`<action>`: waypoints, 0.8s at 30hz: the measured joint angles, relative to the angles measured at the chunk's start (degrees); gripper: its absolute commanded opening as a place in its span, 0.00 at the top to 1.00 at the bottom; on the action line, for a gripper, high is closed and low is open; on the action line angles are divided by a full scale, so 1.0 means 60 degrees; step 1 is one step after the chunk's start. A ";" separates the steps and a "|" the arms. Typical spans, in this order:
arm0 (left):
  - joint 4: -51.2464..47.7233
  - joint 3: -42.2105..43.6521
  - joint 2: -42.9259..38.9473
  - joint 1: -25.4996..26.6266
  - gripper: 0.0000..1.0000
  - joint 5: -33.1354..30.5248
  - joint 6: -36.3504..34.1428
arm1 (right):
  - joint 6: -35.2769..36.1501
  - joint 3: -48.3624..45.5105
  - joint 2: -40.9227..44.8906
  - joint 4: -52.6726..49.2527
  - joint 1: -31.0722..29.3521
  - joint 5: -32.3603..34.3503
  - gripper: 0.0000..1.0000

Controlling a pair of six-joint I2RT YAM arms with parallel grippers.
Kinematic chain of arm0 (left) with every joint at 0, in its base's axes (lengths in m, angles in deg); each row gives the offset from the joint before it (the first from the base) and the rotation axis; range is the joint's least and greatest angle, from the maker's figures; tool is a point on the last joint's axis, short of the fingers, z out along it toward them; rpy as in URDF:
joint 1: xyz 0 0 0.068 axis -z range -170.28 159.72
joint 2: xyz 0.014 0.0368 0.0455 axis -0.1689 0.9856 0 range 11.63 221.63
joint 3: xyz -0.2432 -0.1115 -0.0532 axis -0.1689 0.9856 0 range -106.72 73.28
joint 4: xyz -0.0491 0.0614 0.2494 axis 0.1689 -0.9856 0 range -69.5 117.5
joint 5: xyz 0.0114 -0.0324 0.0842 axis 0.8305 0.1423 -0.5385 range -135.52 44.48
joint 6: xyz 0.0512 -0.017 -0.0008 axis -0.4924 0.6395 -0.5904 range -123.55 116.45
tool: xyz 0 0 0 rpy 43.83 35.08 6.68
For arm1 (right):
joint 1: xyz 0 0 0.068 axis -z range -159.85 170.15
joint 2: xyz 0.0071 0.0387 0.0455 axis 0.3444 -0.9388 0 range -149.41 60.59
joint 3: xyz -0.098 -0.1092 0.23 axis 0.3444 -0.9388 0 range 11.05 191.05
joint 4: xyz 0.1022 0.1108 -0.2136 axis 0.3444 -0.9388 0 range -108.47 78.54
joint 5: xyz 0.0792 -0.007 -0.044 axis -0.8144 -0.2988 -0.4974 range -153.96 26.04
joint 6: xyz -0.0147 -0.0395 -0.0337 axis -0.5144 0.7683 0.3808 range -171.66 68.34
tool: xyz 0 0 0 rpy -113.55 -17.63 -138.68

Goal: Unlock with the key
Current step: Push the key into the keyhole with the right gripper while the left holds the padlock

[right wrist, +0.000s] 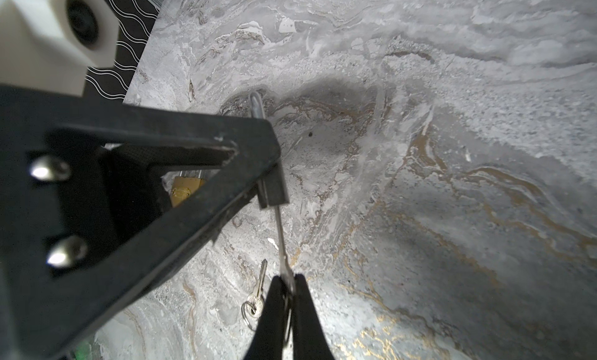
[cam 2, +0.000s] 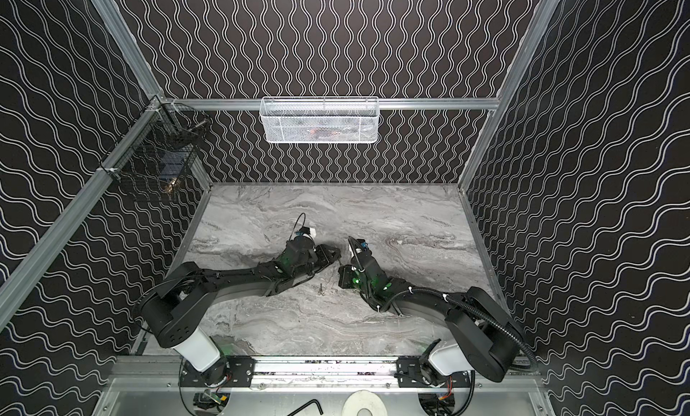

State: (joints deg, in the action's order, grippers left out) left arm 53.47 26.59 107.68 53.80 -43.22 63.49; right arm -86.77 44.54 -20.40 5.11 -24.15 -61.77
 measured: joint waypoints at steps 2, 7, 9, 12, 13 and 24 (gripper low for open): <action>-0.0040 -0.0033 0.0000 0.0004 1.00 0.0007 -0.0011 | 0.0000 0.0000 0.0011 0.0007 0.0000 0.0000 1.00; -0.0040 -0.0076 0.0000 0.0025 1.00 0.0044 -0.0244 | 0.0000 0.0062 0.0131 -0.0178 0.0025 0.0011 1.00; -0.0036 -0.0109 0.0000 0.0069 1.00 0.0018 -0.0331 | 0.0000 0.0138 0.0193 -0.0342 0.0044 0.0044 1.00; -0.0015 -0.0120 0.0000 0.0189 1.00 -0.0189 -0.0426 | -0.0007 0.0284 0.0262 -0.0670 0.0073 0.0076 1.00; -0.0011 -0.0120 0.0000 0.0229 1.00 -0.0284 -0.0437 | -0.0007 0.0317 0.0280 -0.0761 0.0073 0.0084 1.00; 0.0277 -0.0058 0.0007 0.0601 1.00 -0.0954 -0.0441 | -0.0160 0.0244 0.0656 -0.1053 0.0135 0.0186 1.00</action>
State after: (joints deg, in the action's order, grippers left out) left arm 55.13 26.24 107.72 57.40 -48.94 60.85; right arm -87.74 46.01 -16.47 -1.20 -23.34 -60.65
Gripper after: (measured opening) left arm 0.328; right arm 0.074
